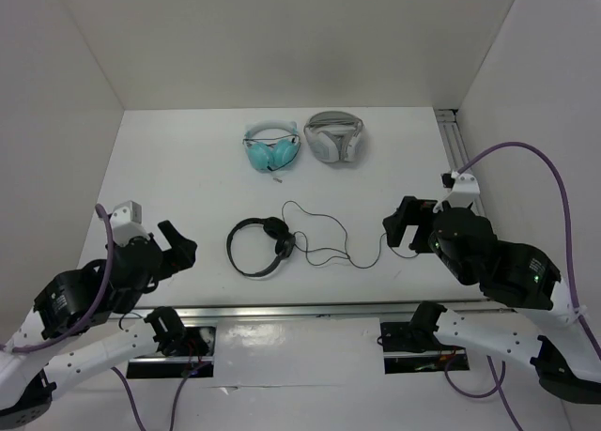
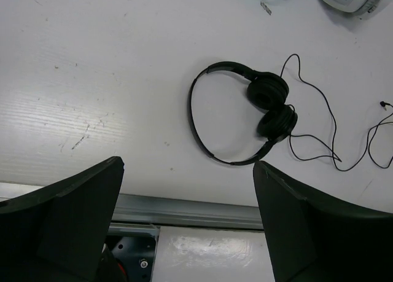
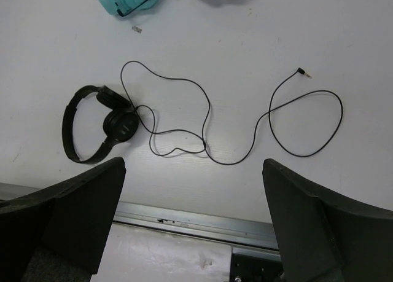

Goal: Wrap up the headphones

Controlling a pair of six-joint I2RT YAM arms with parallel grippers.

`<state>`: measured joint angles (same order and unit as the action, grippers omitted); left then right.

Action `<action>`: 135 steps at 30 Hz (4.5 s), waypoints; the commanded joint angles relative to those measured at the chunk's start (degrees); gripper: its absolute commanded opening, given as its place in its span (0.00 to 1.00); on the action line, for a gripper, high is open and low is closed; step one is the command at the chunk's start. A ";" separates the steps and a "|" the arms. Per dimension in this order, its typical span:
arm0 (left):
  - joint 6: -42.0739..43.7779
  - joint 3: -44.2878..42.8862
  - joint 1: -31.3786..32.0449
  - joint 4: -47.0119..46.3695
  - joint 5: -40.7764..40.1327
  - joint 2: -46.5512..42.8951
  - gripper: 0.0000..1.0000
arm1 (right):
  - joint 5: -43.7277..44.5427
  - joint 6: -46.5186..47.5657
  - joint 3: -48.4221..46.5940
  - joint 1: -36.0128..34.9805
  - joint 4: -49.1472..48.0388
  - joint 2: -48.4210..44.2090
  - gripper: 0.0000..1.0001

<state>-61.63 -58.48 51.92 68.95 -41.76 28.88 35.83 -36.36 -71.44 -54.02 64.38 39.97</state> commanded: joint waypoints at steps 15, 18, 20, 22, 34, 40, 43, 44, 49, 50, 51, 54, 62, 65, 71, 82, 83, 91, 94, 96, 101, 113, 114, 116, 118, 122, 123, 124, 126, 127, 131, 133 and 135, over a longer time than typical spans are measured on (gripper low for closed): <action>-1.21 -1.38 0.20 -4.33 2.45 13.46 1.00 | -4.98 1.28 3.76 0.67 -6.71 -1.82 1.00; -3.23 0.90 0.20 -11.34 3.00 20.58 1.00 | -7.26 1.91 4.29 0.67 -8.12 -1.82 1.00; -4.29 3.80 0.20 -15.23 3.00 25.57 1.00 | -9.71 2.43 4.29 0.67 -8.66 -1.21 1.00; -5.86 4.43 -0.59 -18.83 3.00 29.19 1.00 | -11.22 2.43 4.29 0.67 -8.66 -0.68 1.00; -0.26 17.77 -15.34 -38.78 14.39 39.49 0.89 | -14.39 2.96 8.24 0.67 -11.03 -3.75 1.00; 5.55 23.15 -21.07 -47.49 22.85 40.89 0.86 | -14.92 3.49 9.48 0.67 -12.17 -3.23 1.00; 6.08 23.85 -21.77 -48.29 24.53 42.74 0.86 | -15.44 3.49 10.00 0.67 -12.79 -3.23 1.00; 6.08 23.85 -21.77 -48.29 24.53 43.27 0.86 | -15.44 3.49 10.00 0.67 -13.31 -3.23 1.00; 4.68 24.38 -21.77 -47.68 24.54 45.30 0.86 | -15.44 3.49 10.53 0.67 -13.84 -3.23 1.00; 4.06 25.07 -21.77 -47.68 24.53 45.82 0.83 | -15.44 4.01 10.53 0.67 -13.84 -3.23 1.00; 4.06 25.08 -22.30 -47.68 24.53 45.82 0.80 | -15.44 4.02 10.53 0.67 -13.84 -3.23 1.00; 3.45 26.30 -22.30 -47.68 25.06 45.82 0.66 | -15.44 4.02 10.53 0.67 -13.32 -3.23 1.00; 3.97 26.40 -22.30 -48.21 25.76 50.21 0.40 | -14.92 4.02 9.48 0.67 -13.32 -3.75 1.00; 3.18 26.40 -21.77 -46.98 25.76 50.22 0.33 | -14.92 4.02 9.48 0.67 -13.32 -3.75 1.00; 2.65 25.70 -21.25 -42.68 25.76 48.99 0.00 | -14.92 5.06 9.48 0.67 -14.45 -3.75 1.00; 3.00 6.29 -12.73 -15.35 12.33 30.28 0.00 | -25.36 11.73 18.17 0.67 -29.12 -7.79 1.00; 4.13 2.70 -12.72 -11.85 11.79 29.05 0.00 | -27.03 12.88 19.22 0.67 -33.40 -9.28 1.00; 9.42 -16.82 -12.72 2.74 7.75 23.59 0.00 | -29.18 13.95 28.89 0.67 -51.09 -9.30 1.00; 12.05 -24.82 -12.72 5.92 7.13 23.59 0.00 | -32.04 14.73 30.48 0.67 -59.35 -4.38 1.00; 13.10 -30.26 -12.72 7.25 7.13 24.99 0.00 | -34.07 15.96 31.45 0.67 -65.66 0.43 1.00; 15.74 -38.02 -12.72 9.27 9.14 26.57 0.00 | -39.96 19.57 34.52 0.67 -74.74 10.21 1.00; 15.92 -41.63 -12.72 8.75 13.63 24.82 0.00 | -24.85 22.12 42.34 0.67 -85.29 17.42 1.00; 15.92 -41.63 -12.72 8.75 14.24 24.82 0.00 | -24.85 22.12 42.35 0.67 -86.08 18.12 1.00; 15.40 -41.63 -12.72 8.13 15.03 24.29 0.00 | -24.85 22.12 43.66 0.67 -88.89 19.44 0.99; 15.40 -41.63 -12.72 7.52 15.74 23.76 0.00 | -27.47 22.12 43.67 0.67 -91.35 20.59 0.96; 15.40 -41.63 -12.72 7.52 16.36 23.76 0.00 | -32.49 22.12 43.67 1.20 -93.03 22.96 0.86; 15.40 -41.63 -12.72 7.52 16.36 23.76 0.00 | -32.49 22.12 43.67 1.20 -93.03 23.49 0.85; 15.40 -42.24 -12.72 8.04 16.36 23.76 0.00 | -31.71 21.60 43.67 1.20 -93.55 23.49 0.85; 14.79 -42.24 -12.72 8.04 16.36 23.76 0.00 | -30.48 21.59 44.90 1.20 -95.13 22.96 0.84; 14.78 -42.24 -12.72 8.04 16.36 23.24 0.00 | -31.08 21.59 45.68 1.20 -95.75 22.96 0.84; 14.78 -41.54 -12.72 5.77 17.76 21.92 0.00 | -34.86 20.36 46.39 1.72 -99.79 25.50 0.83; 14.26 -40.75 -12.72 5.15 18.47 21.92 0.00 | -34.87 20.36 46.39 1.72 -101.02 29.00 0.79; 14.25 -39.26 -12.72 5.14 18.47 21.30 0.00 | -34.87 20.36 45.86 1.72 -102.61 31.48 0.75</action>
<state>-45.43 -98.78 38.96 78.56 -24.62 51.37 2.13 -15.70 -25.45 -52.47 -31.75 68.25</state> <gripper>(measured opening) 0.142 0.767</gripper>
